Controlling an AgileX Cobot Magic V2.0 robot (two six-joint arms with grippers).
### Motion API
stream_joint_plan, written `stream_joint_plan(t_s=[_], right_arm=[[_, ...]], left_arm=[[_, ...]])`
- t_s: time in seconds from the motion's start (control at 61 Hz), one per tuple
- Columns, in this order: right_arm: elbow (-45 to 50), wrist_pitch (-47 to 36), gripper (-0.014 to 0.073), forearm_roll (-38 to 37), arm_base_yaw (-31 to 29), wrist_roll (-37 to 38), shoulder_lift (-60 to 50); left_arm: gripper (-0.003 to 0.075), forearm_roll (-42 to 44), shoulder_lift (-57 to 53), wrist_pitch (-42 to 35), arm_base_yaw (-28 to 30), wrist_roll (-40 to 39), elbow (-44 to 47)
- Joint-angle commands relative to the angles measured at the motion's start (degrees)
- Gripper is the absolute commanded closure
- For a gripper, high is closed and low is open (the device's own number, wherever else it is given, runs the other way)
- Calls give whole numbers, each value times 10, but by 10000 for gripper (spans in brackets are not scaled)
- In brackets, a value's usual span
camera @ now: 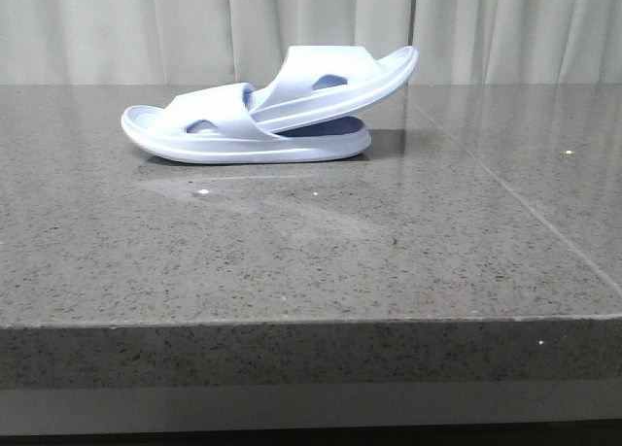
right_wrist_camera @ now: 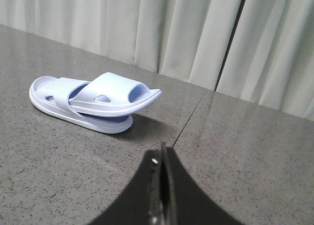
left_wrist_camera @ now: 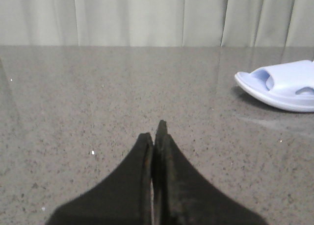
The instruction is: Insert blue slippers together front up
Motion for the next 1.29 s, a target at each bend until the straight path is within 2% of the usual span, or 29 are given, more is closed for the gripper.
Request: stream_joint_plan(t_s=[0.0,0.131,1.278], right_arm=[[-14,-38,701,9,1,-3,5],[-14,-38,701,9,1,-3,5],[-14,-38,701,9,1,-3,5]], left_arm=[[741,6,-9,-96,-4,-20,12],[741,6,-9,-130,-4,-27,42],[741,17,-9,-123,-4,-27,42]])
